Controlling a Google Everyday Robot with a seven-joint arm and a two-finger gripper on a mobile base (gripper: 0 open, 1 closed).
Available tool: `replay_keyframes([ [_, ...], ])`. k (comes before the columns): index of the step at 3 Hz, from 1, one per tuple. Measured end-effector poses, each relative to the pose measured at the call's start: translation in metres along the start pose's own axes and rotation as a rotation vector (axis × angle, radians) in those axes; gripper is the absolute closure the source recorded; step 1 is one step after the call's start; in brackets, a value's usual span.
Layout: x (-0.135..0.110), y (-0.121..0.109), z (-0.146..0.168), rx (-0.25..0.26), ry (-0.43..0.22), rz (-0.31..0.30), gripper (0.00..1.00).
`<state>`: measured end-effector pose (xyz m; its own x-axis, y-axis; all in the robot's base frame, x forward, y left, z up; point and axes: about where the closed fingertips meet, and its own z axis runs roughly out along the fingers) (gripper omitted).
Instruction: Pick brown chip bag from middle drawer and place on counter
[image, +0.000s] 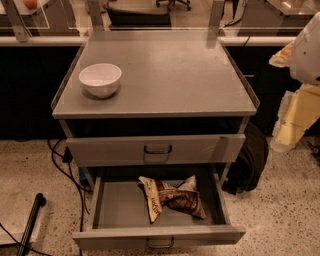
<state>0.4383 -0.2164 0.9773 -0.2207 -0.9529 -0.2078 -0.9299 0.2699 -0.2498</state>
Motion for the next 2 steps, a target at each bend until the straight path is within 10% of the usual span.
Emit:
replay_keyframes([
  [2, 0.0000, 0.0000, 0.0000, 0.000, 0.000, 0.000, 0.19],
])
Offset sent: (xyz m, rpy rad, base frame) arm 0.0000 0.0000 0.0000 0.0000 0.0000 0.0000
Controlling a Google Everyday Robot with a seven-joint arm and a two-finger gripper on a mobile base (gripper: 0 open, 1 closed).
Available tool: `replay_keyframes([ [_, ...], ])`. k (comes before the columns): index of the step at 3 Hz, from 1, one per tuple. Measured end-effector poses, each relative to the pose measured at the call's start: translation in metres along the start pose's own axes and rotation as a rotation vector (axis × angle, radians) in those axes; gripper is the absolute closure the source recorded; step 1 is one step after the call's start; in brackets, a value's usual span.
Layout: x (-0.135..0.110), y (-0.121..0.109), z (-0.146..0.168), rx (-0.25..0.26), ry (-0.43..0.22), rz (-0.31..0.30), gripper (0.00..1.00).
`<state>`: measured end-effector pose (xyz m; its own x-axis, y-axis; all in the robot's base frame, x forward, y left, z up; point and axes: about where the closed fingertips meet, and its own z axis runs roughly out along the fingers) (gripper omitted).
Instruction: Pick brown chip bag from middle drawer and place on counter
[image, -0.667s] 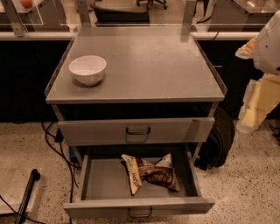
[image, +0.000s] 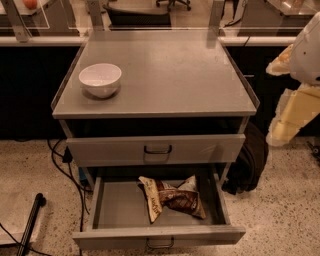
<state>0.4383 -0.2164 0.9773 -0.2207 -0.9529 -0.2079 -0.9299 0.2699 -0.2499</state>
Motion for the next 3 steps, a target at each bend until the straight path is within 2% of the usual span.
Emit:
replay_keyframes([
  [1, 0.001, 0.000, 0.006, 0.016, -0.015, 0.005, 0.42],
  [2, 0.005, 0.007, 0.035, 0.006, -0.068, 0.025, 0.65],
  [3, 0.007, 0.022, 0.081, -0.027, -0.144, 0.053, 0.88],
])
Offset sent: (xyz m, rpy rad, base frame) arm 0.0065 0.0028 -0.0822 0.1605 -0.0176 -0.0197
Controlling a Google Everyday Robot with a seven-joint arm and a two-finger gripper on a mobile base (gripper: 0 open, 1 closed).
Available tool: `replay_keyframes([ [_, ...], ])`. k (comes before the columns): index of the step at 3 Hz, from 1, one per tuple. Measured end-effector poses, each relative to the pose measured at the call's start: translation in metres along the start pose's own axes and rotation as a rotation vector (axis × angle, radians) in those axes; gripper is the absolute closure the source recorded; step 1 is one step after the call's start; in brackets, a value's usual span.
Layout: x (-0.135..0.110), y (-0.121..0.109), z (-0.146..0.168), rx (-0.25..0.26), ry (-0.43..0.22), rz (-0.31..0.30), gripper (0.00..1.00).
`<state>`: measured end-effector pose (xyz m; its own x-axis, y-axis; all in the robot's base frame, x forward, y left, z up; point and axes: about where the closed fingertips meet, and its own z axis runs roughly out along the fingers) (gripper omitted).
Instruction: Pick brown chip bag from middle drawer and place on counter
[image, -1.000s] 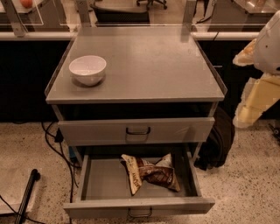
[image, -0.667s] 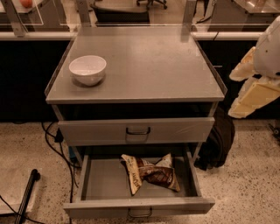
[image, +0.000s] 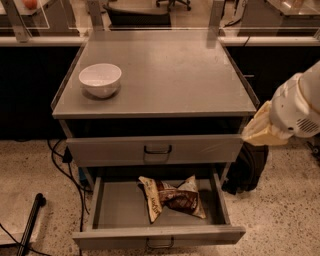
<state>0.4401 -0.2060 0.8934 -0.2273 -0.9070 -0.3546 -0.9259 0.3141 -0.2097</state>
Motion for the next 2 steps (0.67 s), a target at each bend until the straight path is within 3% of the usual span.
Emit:
replay_keyframes([
  [1, 0.0121, 0.0324, 0.0756, -0.069, -0.073, 0.056, 1.00],
  [2, 0.0121, 0.0324, 0.0755, -0.069, -0.073, 0.055, 1.00],
])
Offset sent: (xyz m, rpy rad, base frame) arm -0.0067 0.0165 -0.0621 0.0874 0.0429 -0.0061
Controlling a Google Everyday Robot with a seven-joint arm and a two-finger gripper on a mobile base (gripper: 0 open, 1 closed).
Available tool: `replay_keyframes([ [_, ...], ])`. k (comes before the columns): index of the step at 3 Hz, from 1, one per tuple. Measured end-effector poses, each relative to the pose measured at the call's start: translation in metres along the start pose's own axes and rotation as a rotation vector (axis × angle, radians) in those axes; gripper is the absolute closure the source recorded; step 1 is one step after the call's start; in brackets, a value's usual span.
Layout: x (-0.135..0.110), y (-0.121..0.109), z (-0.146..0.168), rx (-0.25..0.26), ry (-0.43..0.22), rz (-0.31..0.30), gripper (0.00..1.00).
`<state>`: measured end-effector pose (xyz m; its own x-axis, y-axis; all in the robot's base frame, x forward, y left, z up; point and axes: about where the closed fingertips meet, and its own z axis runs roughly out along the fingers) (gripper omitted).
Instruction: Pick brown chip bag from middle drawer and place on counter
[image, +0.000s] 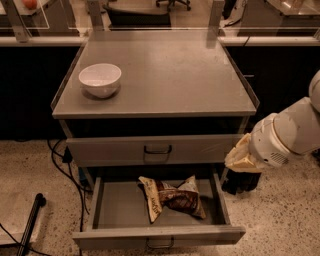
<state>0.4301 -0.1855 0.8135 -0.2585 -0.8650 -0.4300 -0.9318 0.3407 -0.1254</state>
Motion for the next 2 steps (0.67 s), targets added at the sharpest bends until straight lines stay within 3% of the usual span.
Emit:
replay_keyframes([
  [1, 0.006, 0.003, 0.018, -0.009, -0.018, -0.006, 1.00],
  [2, 0.014, 0.011, 0.071, -0.032, -0.062, -0.037, 1.00],
])
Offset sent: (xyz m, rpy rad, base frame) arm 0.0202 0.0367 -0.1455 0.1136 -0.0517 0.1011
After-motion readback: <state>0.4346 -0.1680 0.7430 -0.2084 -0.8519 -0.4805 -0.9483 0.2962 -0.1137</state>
